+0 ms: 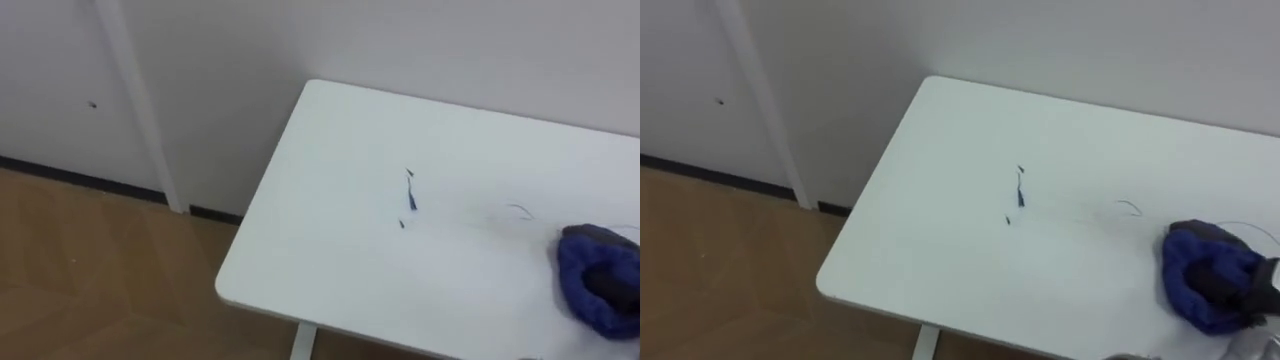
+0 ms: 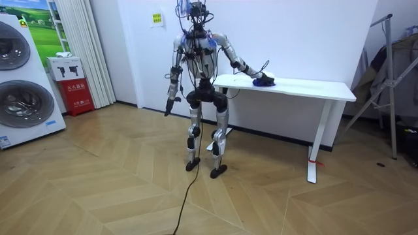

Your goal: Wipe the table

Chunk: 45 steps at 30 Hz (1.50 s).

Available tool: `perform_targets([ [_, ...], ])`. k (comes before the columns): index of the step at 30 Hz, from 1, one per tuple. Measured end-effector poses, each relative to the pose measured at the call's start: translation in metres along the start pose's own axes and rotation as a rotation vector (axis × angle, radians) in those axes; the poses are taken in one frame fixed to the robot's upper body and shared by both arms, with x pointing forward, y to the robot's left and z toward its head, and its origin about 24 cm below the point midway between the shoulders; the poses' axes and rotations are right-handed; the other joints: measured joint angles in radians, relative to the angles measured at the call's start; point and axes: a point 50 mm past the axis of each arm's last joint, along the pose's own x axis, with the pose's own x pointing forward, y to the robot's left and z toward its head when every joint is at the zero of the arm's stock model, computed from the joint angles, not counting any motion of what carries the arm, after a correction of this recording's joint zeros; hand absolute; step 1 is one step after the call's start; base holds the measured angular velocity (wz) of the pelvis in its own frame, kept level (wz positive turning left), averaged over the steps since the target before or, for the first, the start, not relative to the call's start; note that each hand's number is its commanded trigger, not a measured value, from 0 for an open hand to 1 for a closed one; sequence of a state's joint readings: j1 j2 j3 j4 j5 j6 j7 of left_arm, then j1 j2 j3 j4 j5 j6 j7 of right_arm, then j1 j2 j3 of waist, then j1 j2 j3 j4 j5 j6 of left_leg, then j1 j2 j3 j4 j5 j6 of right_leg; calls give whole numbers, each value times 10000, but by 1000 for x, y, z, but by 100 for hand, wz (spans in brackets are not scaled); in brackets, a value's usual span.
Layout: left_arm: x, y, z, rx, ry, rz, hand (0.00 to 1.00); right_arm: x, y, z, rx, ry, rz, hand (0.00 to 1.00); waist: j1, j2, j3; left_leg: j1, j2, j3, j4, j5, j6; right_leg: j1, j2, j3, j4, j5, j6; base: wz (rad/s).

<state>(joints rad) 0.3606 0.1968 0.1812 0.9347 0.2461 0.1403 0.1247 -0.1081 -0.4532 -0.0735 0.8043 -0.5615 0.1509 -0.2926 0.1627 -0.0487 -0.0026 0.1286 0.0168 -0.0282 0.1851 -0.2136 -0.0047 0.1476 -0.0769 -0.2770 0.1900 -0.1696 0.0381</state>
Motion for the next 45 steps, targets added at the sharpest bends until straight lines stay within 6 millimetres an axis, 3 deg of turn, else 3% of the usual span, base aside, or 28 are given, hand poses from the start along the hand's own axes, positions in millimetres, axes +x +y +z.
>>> perform_targets([
  [2,1,0,6,-20,-188,-74,0,0,-3,67,-760,-2380,217,100,208,-76,60,-269,74,199,7,76,-65,-356,55,84,23,65,-129,-25],
  [3,1,0,6,-5,-206,-112,0,-2,-5,85,-947,-3035,191,100,234,-106,100,-338,78,192,3,105,-76,-430,68,89,20,75,-145,0],
  [4,1,0,8,8,-262,-208,0,-4,-11,118,-1381,-4213,52,100,383,-133,151,-476,77,168,-5,182,-82,-562,80,94,5,94,-169,9],
  [5,1,2,12,12,-375,-179,0,-6,-17,140,-1546,-4932,8,100,590,-83,125,-535,77,137,-54,240,-91,-662,105,134,-24,96,-173,12],
  [8,2,7,9,71,-289,-111,0,-3,-26,165,-1477,-5552,182,100,1220,-240,142,-682,50,-162,-46,247,-90,-729,87,-139,-134,91,-164,29],
  [9,2,7,8,68,-239,-110,0,-1,-28,167,-1481,-5532,213,100,1266,-256,151,-741,35,-266,-41,247,-90,-719,78,-251,-177,92,-162,45],
  [11,1,6,1,8,-5,-228,0,8,-28,160,-1643,-5057,437,100,1266,-296,132,-894,2,-594,4,250,-84,-659,49,-506,-213,92,-162,54],
  [14,1,5,-2,-94,87,-329,0,18,-19,131,-1181,-3957,1151,100,1178,-266,137,-986,-29,-728,36,251,-83,-592,25,-636,-219,84,-148,37],
  [15,1,5,-3,-71,112,-364,0,19,-19,130,-887,-3964,1176,100,1119,-242,134,-1006,-32,-745,38,251,-83,-608,23,-643,-215,84,-148,9],
  [17,2,5,1,-54,9,-383,0,21,-21,119,-314,-3815,1239,100,772,-138,87,-1030,-54,-726,19,251,-83,-568,-2,-727,-231,84,-148,18],
  [21,3,11,15,-92,-658,-164,0,22,-16,84,651,-2897,1149,100,435,-120,12,-972,-126,-692,20,255,-77,-485,-73,-659,-235,63,-114,7],
  [24,3,16,13,-129,-674,187,0,20,-10,42,1796,-1547,903,100,139,-142,-22,-884,-155,-452,17,255,-76,-428,-114,-542,-235,58,-106,-5],
  [26,3,22,9,-516,-467,569,0,13,-4,5,2561,-309,688,100,-170,-244,-110,-846,-156,-444,16,254,-76,-370,-114,-549,-218,58,-106,0],
  [30,3,26,7,-910,-360,887,0,3,-4,-49,2857,1587,155,100,-529,-253,-134,-609,-147,-259,33,251,-74,-101,-107,-547,-252,58,-106,-1],
  [32,3,26,6,-937,-326,906,0,-5,-5,-73,2882,2346,-200,100,-620,-210,-145,-551,-109,72,49,247,-69,-68,-99,-519,-258,43,-80,-16],
  [37,2,21,0,-934,-154,800,0,-9,-8,-86,2688,2770,-493,100,-769,-16,-182,-447,-17,334,42,1,32,55,-29,-333,-230,-81,108,-16],
  [39,1,18,-2,-934,-22,711,0,-6,-11,-81,2636,2798,-602,100,-697,57,-148,-272,-5,502,55,7,26,109,-29,-229,-234,-81,106,-25],
  [42,1,9,0,-696,4,435,0,-1,-11,-64,2100,2545,-712,100,-409,122,-87,-147,35,723,61,33,0,97,-10,-30,-203,-80,27,-29],
  [45,1,2,1,-653,105,227,0,8,-13,-23,620,1272,-609,100,-112,188,-63,-164,139,1083,11,119,-57,-270,59,332,-15,-68,-101,-43],
])
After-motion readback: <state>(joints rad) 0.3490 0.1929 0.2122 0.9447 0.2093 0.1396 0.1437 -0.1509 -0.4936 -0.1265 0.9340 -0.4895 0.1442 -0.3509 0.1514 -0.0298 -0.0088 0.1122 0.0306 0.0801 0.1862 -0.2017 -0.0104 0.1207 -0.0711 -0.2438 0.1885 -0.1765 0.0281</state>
